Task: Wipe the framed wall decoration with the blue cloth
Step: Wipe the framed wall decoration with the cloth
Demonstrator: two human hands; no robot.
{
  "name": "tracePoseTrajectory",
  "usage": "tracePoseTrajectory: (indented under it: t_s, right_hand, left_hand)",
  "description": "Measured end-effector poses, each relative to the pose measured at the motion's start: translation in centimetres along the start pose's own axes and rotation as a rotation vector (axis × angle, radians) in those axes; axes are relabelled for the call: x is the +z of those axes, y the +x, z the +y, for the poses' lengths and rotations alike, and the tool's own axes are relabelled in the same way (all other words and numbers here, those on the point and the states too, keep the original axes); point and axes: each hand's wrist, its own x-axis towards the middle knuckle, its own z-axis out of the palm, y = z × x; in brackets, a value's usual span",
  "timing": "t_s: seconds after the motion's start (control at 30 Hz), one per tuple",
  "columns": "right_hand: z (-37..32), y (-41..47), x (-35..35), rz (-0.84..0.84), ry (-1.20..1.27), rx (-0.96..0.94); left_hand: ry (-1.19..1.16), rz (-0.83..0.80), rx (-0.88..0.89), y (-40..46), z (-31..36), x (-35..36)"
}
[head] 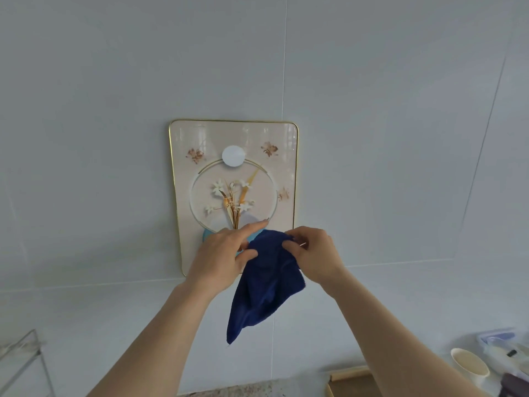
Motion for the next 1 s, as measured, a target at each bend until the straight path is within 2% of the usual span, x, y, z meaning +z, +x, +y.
tracePoseTrajectory:
  t_s: [0.13,0.23,0.37,0.5,0.57,0.63,0.7,0.77,0.87,1.0]
  right_hand:
    - [-0.9,0.2,-0.5,-0.043,0.394,0.128]
    - [-0.7,0.3,-1.0,-0.083,0.524,0.164]
    - [0.9,0.3,-1.2,-0.128,0.662,0.177]
    - [3.0,0.2,-0.1,-0.378,0.857,0.285]
    - [3.4,0.8,1.0,-0.392,1.102,0.294]
    - [2.9,1.4,1.5,-0.291,1.2,0.32]
    - [2.7,1.8,1.3,-0.211,1.134,0.305]
    - [2.4,2.5,0.9,-0.123,1.013,0.288]
    - [1.4,4.3,0.4,0.107,0.789,0.254]
    - [0.2,7.2,0.0,0.362,0.478,-0.024]
  left_hand:
    - [-0.109,-0.02,0.014,1.0,0.5,0.3]
    - [-0.17,0.003,0.019,1.5,1.1,1.0]
    - [-0.249,0.128,-0.03,2.2,1.9,2.0]
    - [-0.401,0.274,-0.142,3.1,3.1,3.0]
    - [-0.347,0.28,-0.139,3.5,3.5,3.7]
    - [-0.209,0.254,-0.093,3.6,3.6,4.4]
    - [-0.119,0.245,-0.047,3.6,3.3,4.9]
    - [-0.14,0.234,-0.022,3.5,2.9,5.0]
    - [-0.181,0.262,-0.017,3.5,1.6,4.7]
    - [-0.05,0.385,-0.048,4.4,-0.5,3.8]
